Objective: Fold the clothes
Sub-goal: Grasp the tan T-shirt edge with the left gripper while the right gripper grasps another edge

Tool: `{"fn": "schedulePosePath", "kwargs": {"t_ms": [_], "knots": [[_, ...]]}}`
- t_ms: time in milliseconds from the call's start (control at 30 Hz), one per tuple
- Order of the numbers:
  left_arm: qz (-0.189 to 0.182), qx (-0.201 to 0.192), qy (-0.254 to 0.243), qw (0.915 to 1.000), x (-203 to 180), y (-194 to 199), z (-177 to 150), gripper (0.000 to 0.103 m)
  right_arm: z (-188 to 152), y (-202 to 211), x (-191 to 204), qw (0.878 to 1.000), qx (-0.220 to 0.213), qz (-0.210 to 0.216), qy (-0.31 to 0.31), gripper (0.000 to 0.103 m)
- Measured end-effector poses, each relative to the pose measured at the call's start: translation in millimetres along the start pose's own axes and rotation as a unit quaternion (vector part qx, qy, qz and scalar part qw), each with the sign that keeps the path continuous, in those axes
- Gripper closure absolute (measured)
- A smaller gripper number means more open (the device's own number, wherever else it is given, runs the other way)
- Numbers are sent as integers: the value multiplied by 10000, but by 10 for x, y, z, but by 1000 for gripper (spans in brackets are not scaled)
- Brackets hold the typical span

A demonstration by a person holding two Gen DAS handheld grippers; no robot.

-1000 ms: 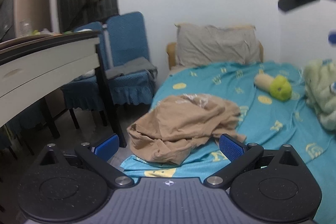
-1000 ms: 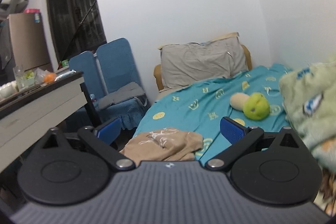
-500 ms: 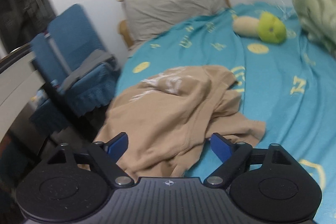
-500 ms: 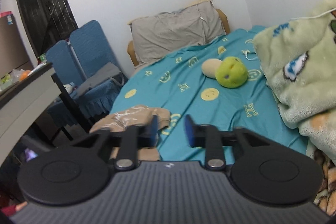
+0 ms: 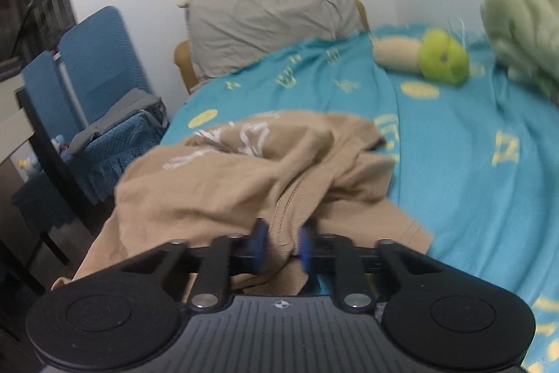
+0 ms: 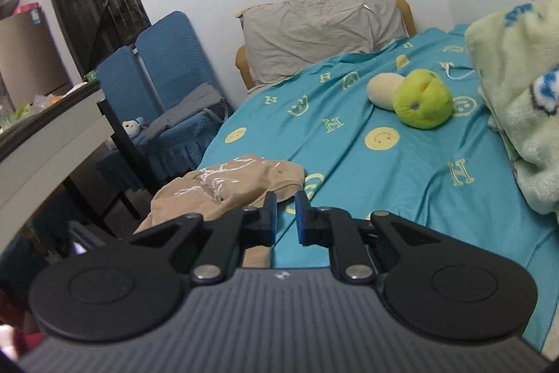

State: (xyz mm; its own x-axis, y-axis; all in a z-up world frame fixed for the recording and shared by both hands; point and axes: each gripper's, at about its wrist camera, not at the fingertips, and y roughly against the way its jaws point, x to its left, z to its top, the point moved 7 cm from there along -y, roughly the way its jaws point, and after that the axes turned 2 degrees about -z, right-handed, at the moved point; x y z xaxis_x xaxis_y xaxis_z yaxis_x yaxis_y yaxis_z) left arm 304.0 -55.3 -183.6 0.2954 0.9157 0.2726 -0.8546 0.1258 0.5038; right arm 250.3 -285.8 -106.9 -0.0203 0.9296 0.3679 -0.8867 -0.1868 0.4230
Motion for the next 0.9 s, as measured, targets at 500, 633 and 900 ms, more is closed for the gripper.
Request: {"fn": "schedulePosePath", "kwargs": {"t_ms": [500, 633, 900], "knots": [[-465, -1028, 946, 9891, 125, 1895, 320, 90, -197, 157, 196, 9989, 224, 24, 410, 88], [-395, -844, 1398, 9858, 273, 2137, 82, 90, -422, 69, 247, 9974, 385, -222, 570, 87], [-411, -503, 1525, 9862, 316, 1899, -144, 90, -925, -382, 320, 9897, 404, -533, 1266, 84]]}}
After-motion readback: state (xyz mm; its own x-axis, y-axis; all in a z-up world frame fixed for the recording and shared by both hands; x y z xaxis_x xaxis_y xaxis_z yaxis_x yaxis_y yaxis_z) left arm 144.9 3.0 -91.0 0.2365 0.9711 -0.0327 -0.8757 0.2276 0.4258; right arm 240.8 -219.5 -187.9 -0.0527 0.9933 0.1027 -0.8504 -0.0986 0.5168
